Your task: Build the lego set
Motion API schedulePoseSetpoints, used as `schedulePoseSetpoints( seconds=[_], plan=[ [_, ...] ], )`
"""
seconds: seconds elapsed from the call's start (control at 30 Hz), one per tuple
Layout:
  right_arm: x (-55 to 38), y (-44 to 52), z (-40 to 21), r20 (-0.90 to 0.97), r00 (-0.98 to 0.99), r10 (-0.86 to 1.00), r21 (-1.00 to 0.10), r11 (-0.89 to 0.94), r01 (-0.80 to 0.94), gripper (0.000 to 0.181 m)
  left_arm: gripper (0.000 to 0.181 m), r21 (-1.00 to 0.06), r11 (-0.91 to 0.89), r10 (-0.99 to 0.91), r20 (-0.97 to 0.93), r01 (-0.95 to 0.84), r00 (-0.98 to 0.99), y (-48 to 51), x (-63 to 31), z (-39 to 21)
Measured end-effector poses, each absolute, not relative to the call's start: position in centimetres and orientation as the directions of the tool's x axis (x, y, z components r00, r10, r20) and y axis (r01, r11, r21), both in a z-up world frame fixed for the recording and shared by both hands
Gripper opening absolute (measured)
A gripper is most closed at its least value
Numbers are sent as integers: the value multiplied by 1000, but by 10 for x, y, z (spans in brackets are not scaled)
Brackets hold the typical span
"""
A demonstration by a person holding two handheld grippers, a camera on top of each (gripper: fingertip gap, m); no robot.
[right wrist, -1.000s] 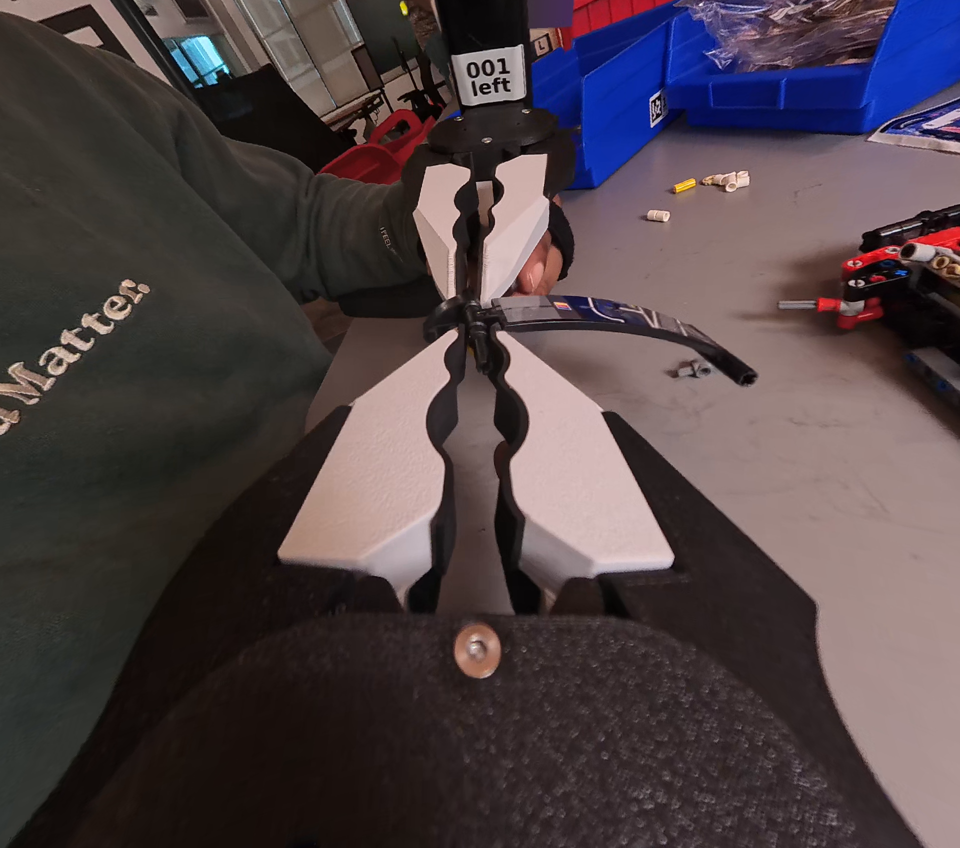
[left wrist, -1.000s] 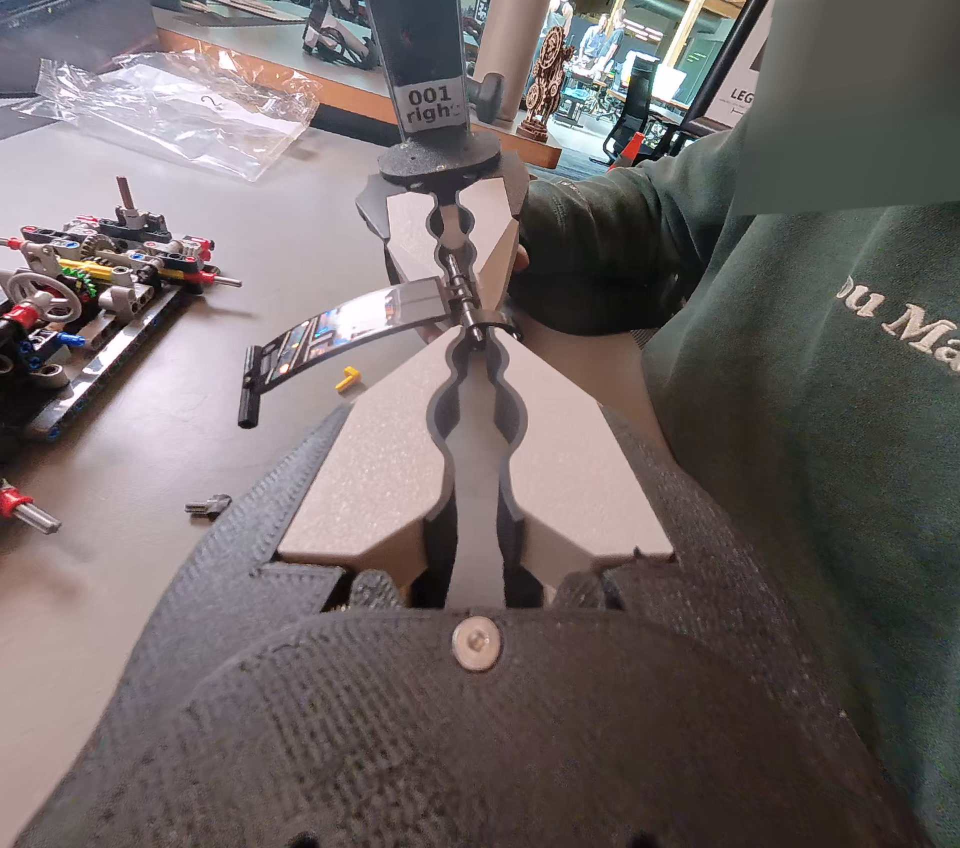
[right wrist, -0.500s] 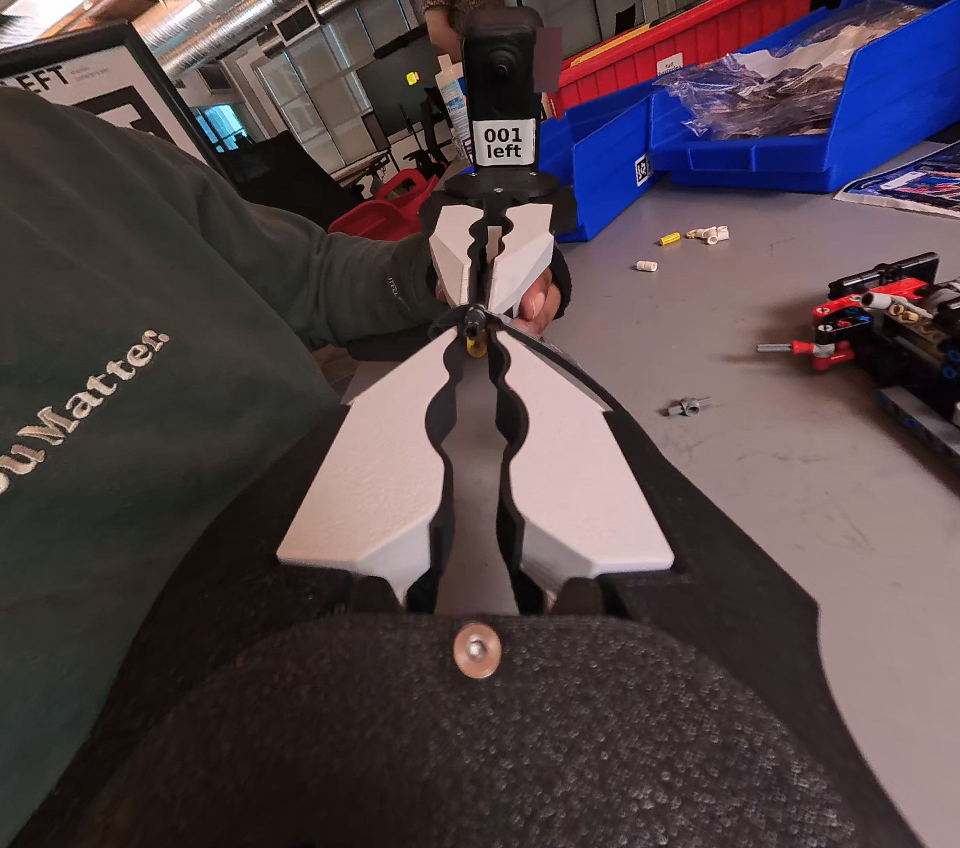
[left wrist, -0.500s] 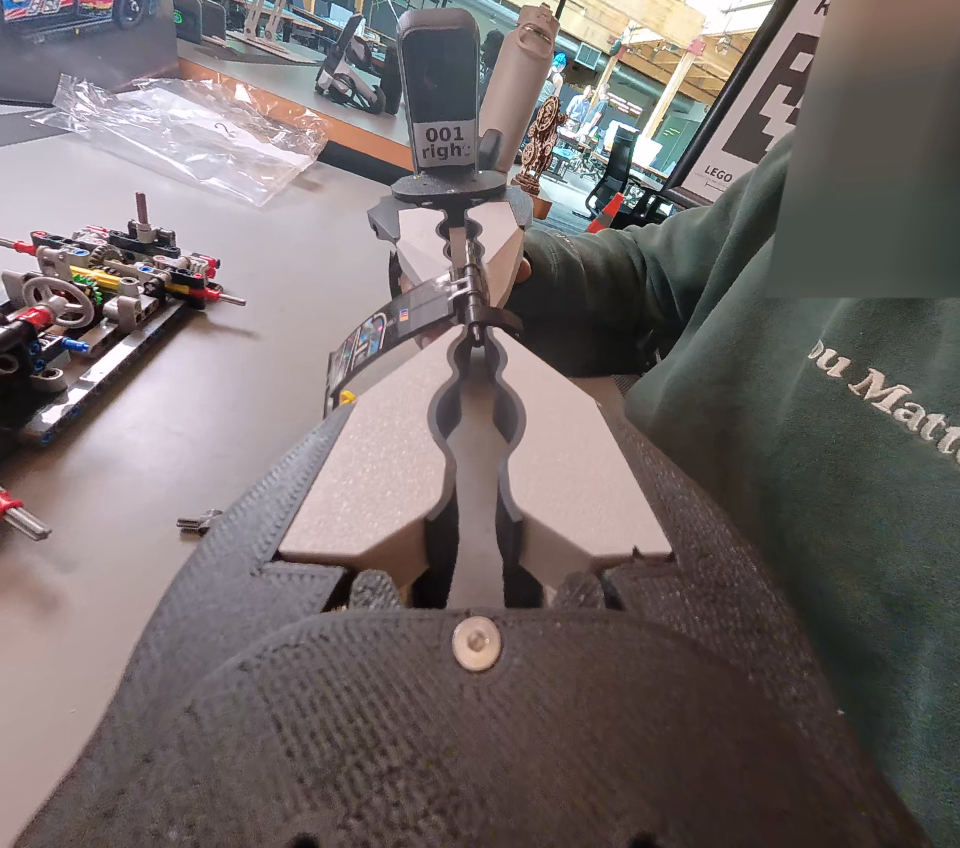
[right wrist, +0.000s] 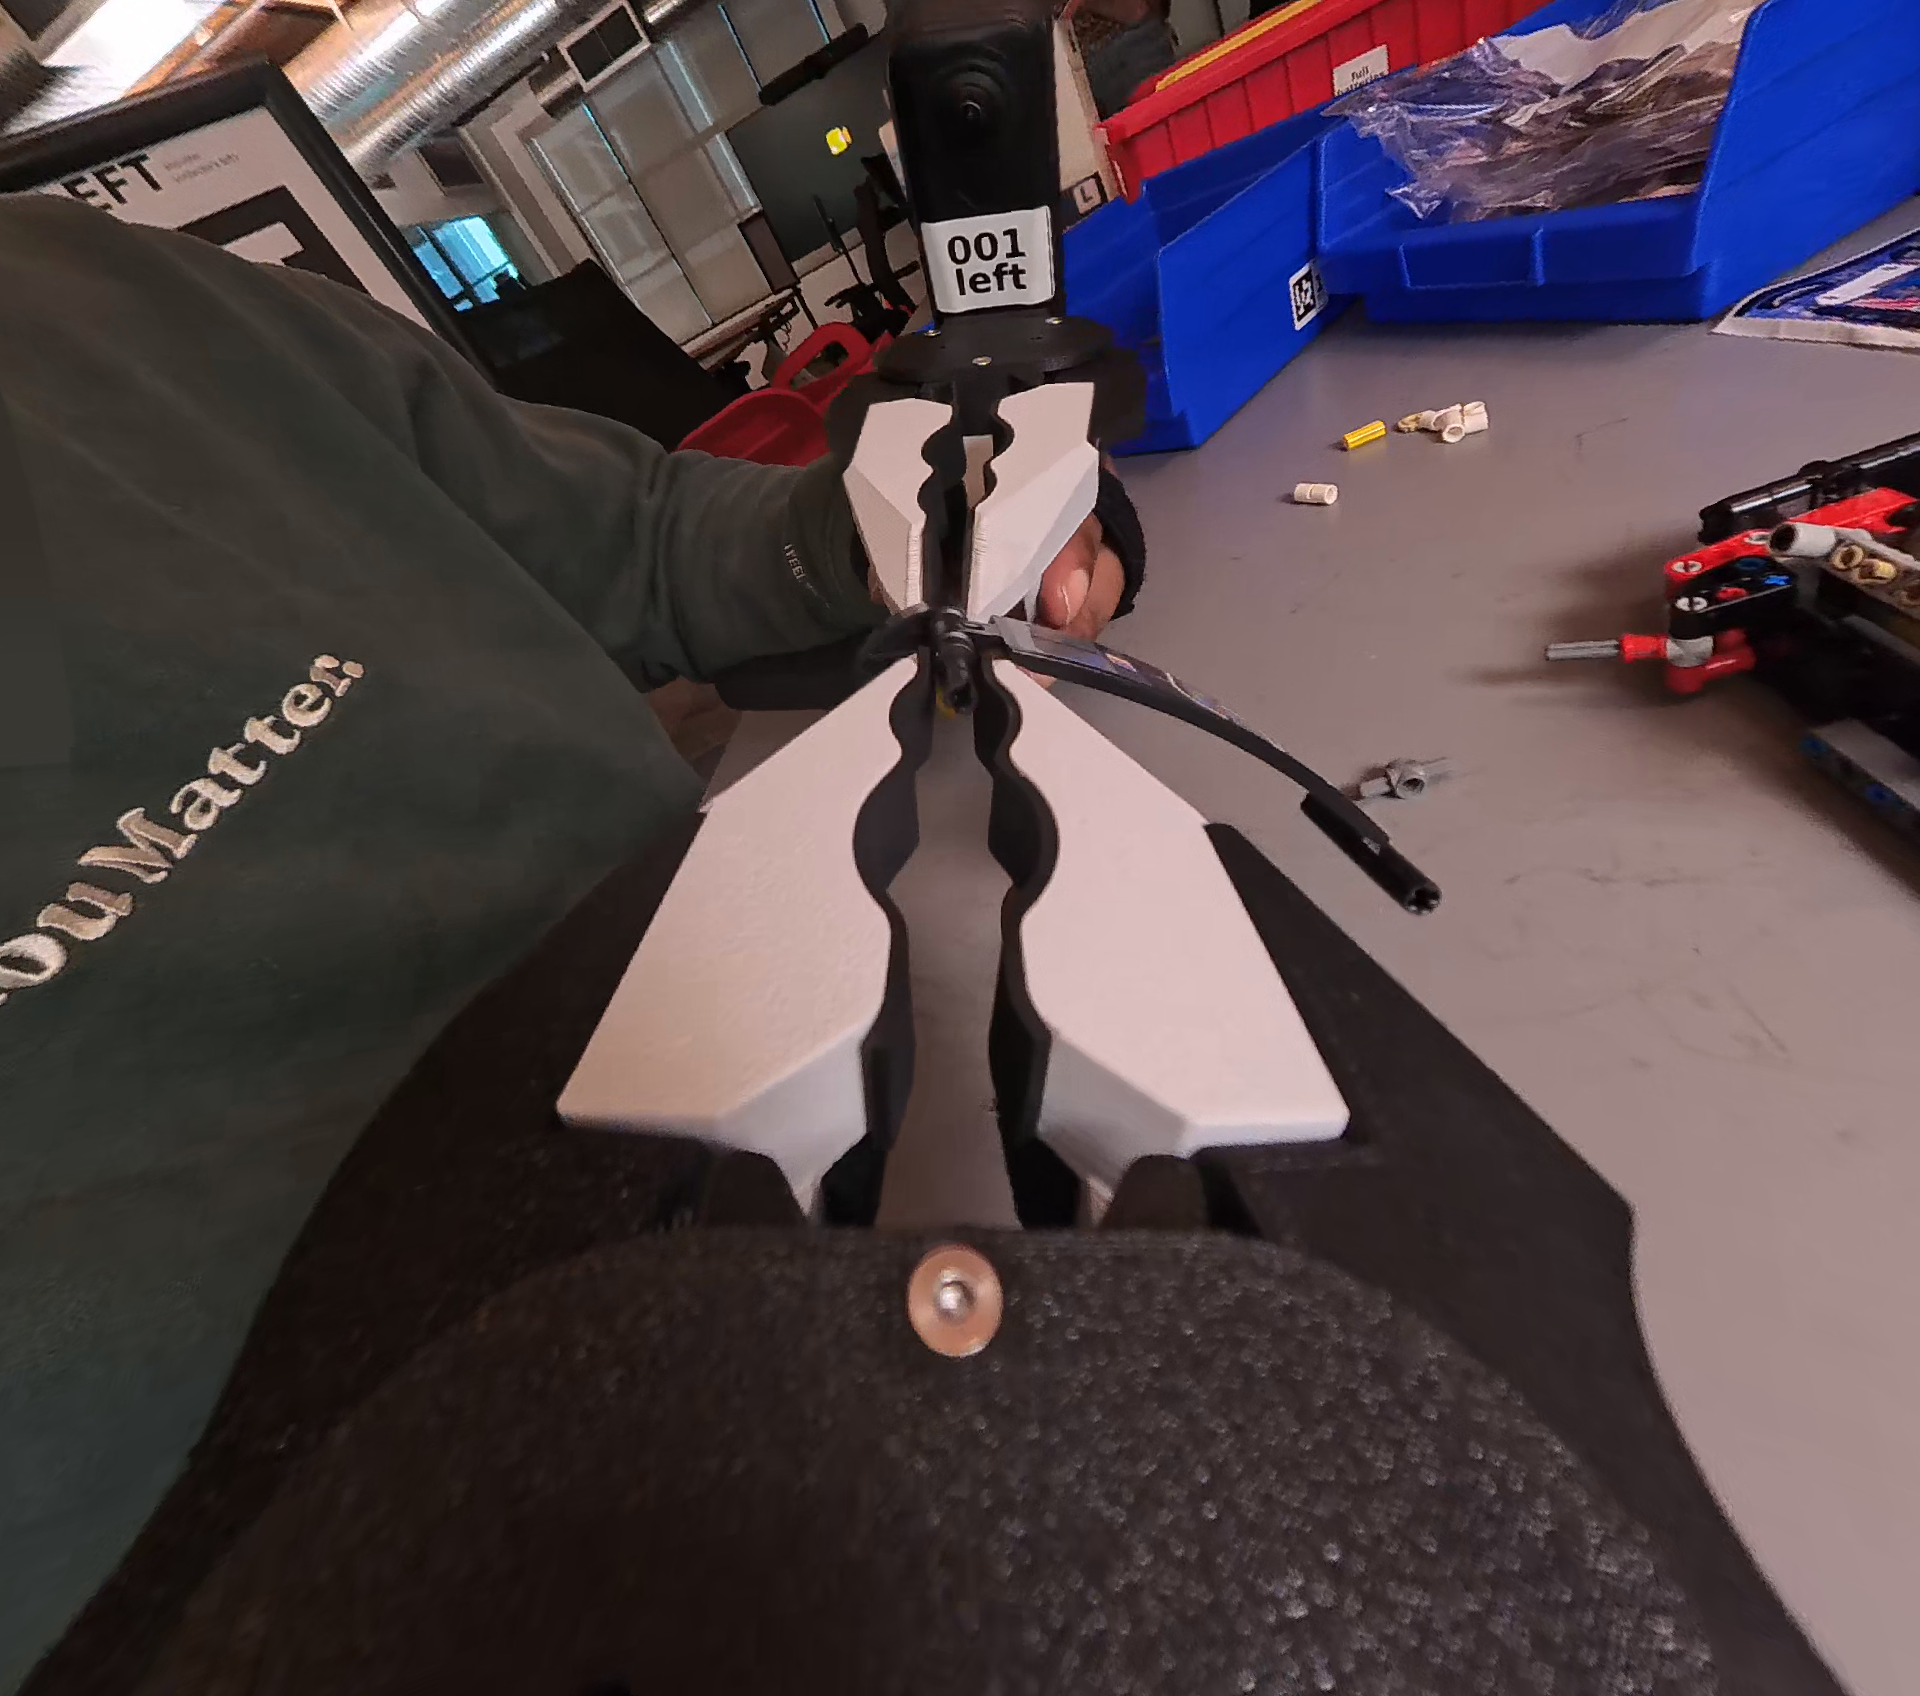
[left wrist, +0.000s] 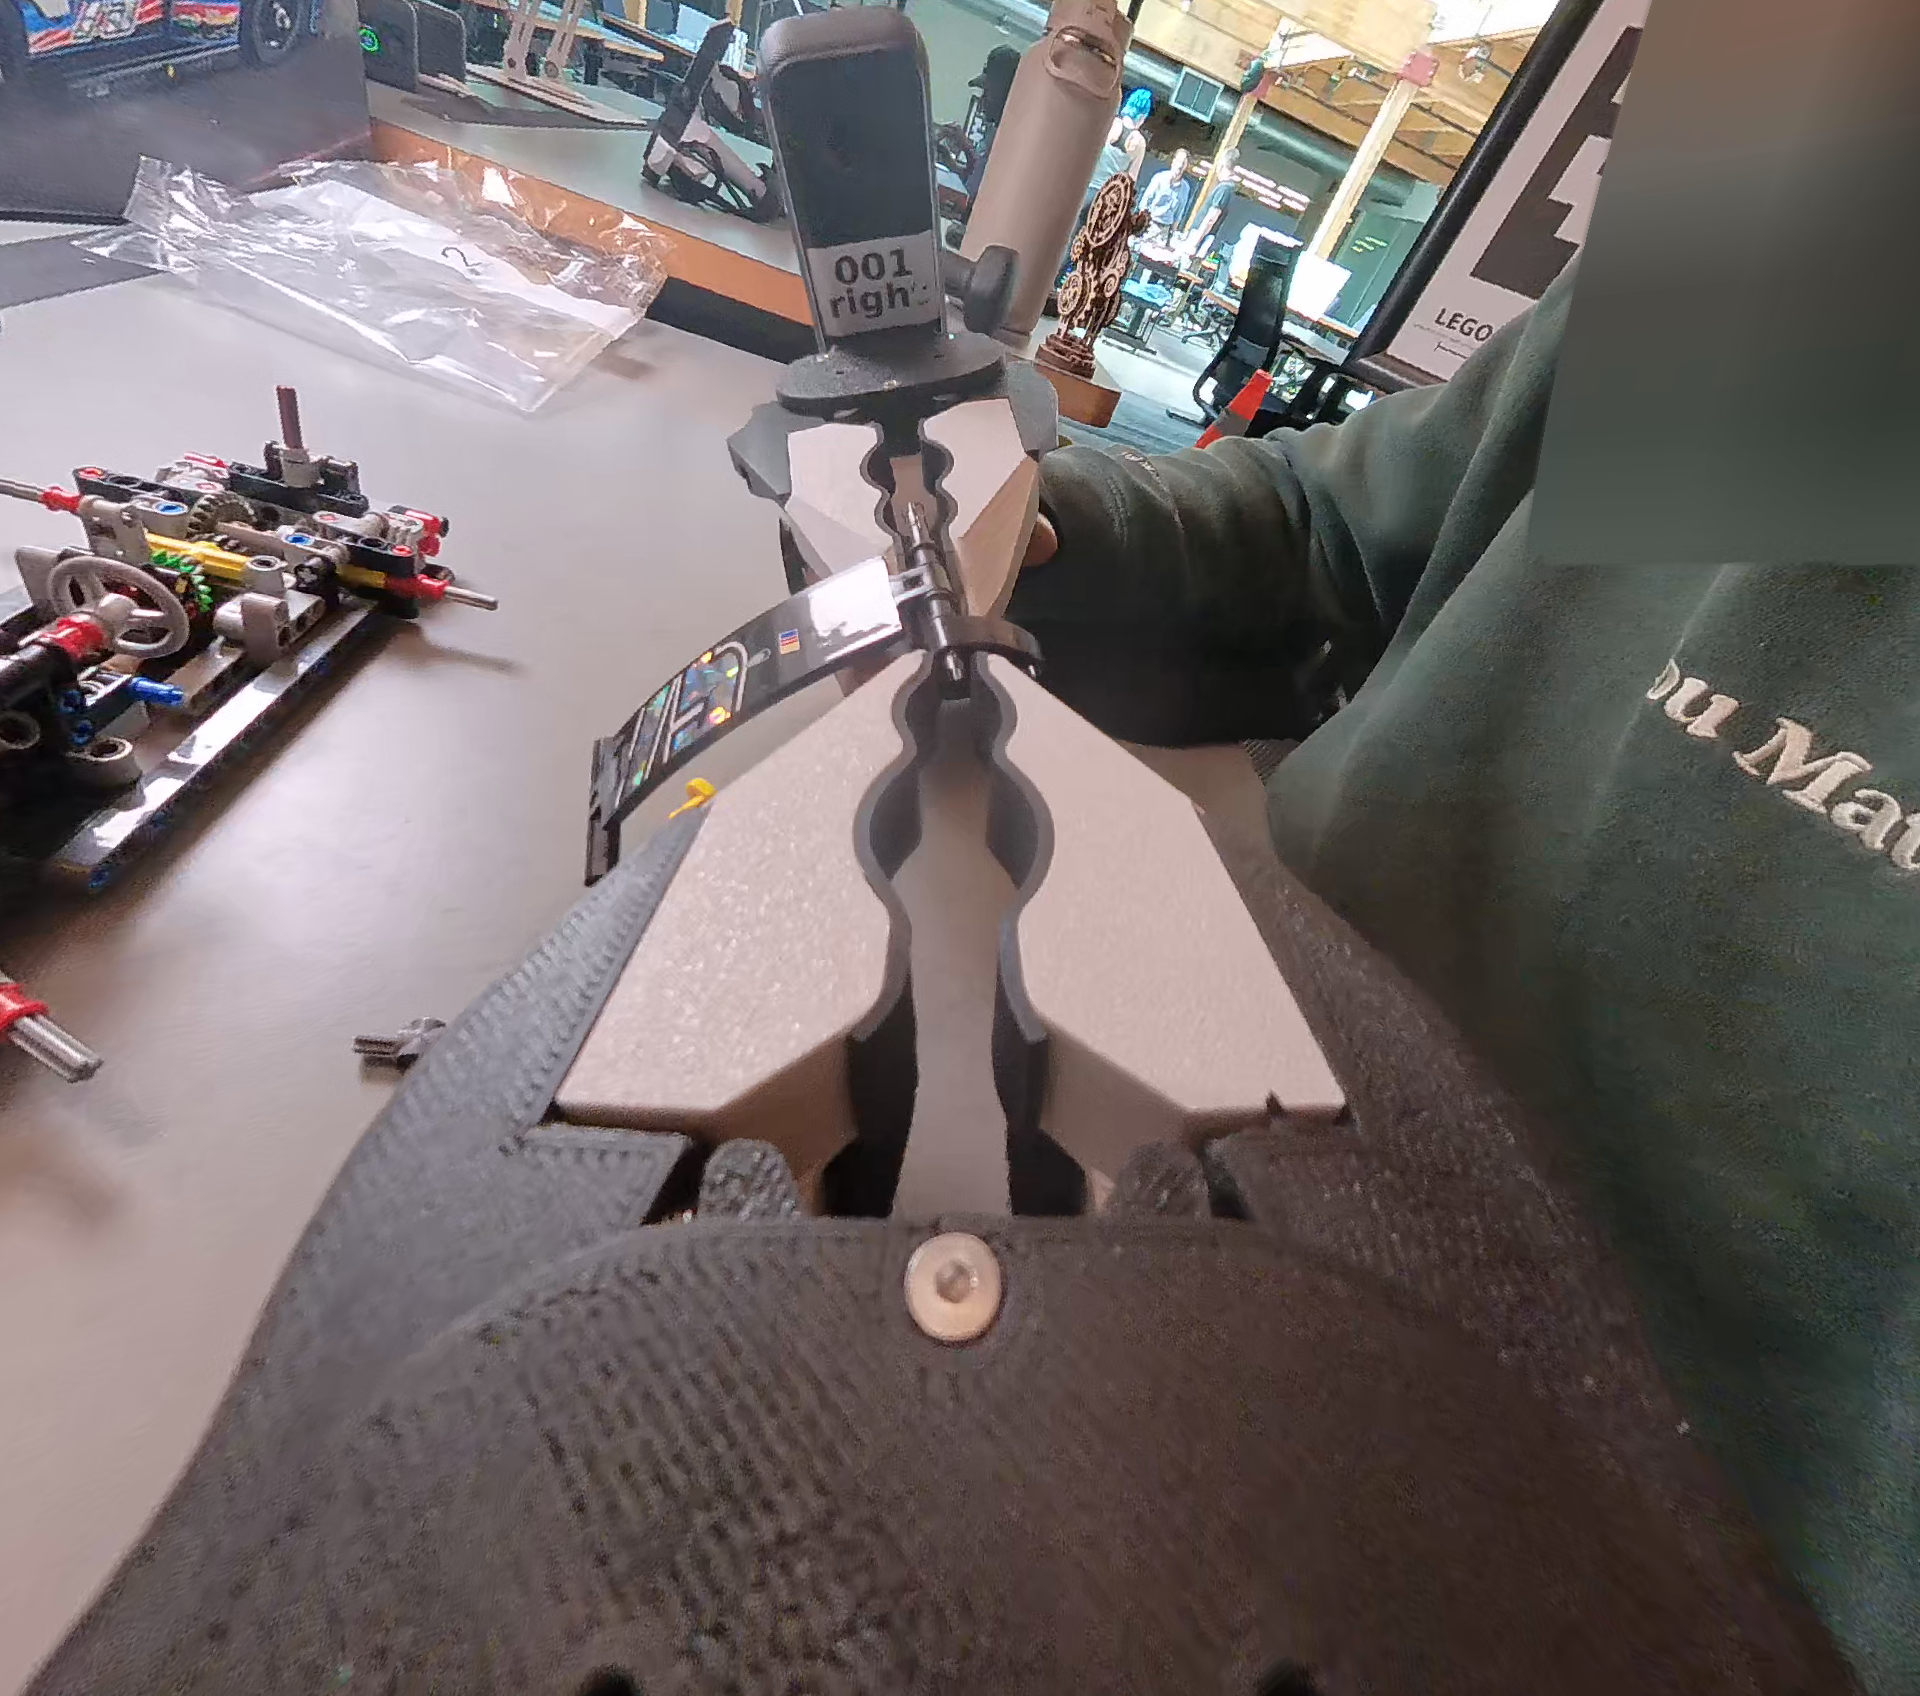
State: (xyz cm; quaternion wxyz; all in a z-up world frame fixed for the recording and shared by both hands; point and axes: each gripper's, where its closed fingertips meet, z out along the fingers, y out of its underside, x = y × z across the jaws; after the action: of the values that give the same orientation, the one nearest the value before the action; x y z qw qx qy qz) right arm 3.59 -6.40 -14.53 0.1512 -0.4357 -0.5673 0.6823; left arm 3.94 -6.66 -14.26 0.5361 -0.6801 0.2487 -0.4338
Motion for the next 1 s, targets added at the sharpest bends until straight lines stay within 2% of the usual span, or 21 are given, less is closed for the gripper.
schedulePoseSetpoints(
  seconds=[0.27, 0.33, 0.7, 0.83, 1.0],
  plan=[
    [33, -58, -136, -450, -579, 679, -892, -372, 257, 4, 7, -961, -255, -788, 269, 104, 554, -61, 36, -133],
    [33, -56, -134, -450, -582, 677, -891, -384, 243, 4, 21, -969, -234, -779, 236, 81, 580, -61, 34, -129],
    [36, -59, -122, -409, -615, 675, -902, -401, 160, 4, 9, -967, -241, -769, 245, 88, 590, -64, 43, -124],
    [34, -60, -121, -394, -611, 686, -908, -395, 142, 4, 25, -955, -271, -781, 292, 120, 552, -68, 45, -120],
    [31, -63, -124, -355, -598, 718, -928, -350, 131, 4, 21, -953, -280, -776, 296, 115, 557, -67, 45, -123]
  ],
)
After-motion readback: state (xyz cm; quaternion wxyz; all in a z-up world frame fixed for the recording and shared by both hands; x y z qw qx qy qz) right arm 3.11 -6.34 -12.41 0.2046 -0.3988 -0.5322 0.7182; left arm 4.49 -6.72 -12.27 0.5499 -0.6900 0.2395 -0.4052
